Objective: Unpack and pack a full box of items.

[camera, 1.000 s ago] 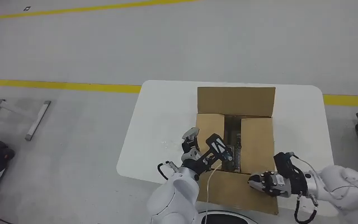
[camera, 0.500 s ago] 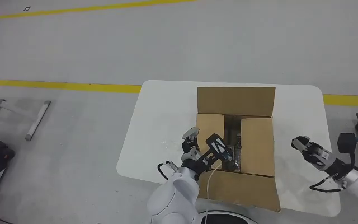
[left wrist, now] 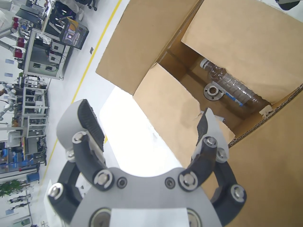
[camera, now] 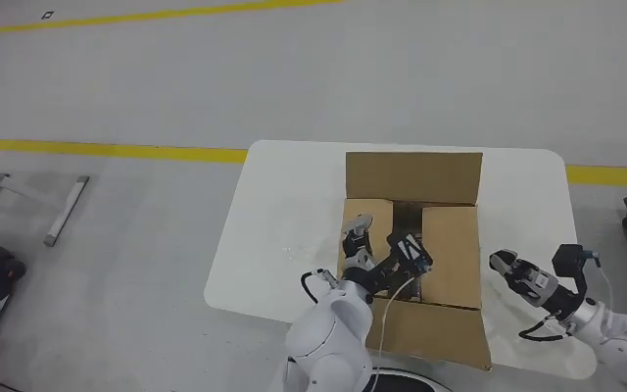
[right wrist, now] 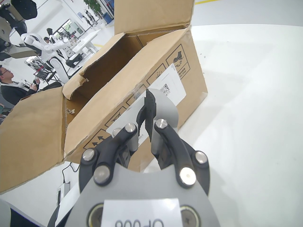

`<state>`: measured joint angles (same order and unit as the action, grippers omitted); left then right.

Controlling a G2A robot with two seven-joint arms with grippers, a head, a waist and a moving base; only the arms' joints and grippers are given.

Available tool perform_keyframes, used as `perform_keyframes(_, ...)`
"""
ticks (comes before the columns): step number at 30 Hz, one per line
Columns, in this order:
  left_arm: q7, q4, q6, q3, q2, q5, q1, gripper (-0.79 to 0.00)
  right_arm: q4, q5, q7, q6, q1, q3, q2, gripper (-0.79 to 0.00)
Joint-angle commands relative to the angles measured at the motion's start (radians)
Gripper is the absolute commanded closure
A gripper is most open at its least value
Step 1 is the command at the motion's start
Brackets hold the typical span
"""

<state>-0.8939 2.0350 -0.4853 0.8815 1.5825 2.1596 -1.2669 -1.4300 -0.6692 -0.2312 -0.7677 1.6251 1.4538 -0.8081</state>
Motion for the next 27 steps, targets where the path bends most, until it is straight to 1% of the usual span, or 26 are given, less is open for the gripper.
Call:
perform_keyframes(1, -0.028, -0.059, 0.012, -0.034, 0.009, 0.006, 0.036, -0.785, 0.000, -0.001, -0.005, -0.004, 0.007, 0.011, -0.001, 0.000)
perform_keyframes(3, -0.037, -0.117, 0.031, -0.071, 0.021, 0.014, 0.076, -0.785, -0.004, 0.002, -0.007, -0.006, 0.016, 0.020, -0.003, 0.000)
perform_keyframes(5, -0.048, -0.159, 0.047, -0.090, 0.029, 0.010, 0.097, -0.785, -0.008, 0.003, -0.008, -0.007, 0.023, 0.027, -0.005, 0.000)
perform_keyframes(16, -0.048, -0.159, 0.047, -0.090, 0.029, 0.010, 0.097, -0.785, -0.030, 0.024, -0.009, -0.020, 0.055, 0.066, -0.015, 0.000)
perform_keyframes(23, -0.048, -0.159, 0.047, -0.090, 0.029, 0.010, 0.097, -0.785, -0.038, 0.030, 0.011, -0.034, 0.067, 0.081, -0.022, 0.000)
perform_keyframes(24, -0.033, -0.156, 0.061, -0.089, 0.029, 0.016, 0.095, -0.785, -0.037, 0.030, 0.013, -0.035, 0.067, 0.080, -0.022, 0.000)
perform_keyframes(25, -0.014, -0.170, 0.098, -0.088, 0.029, 0.018, 0.086, -0.785, -0.037, 0.031, 0.018, -0.036, 0.065, 0.080, -0.024, 0.000)
perform_keyframes(27, -0.002, -0.189, 0.122, -0.107, 0.034, 0.019, 0.088, -0.785, -0.039, 0.027, 0.025, -0.038, 0.063, 0.079, -0.026, 0.000)
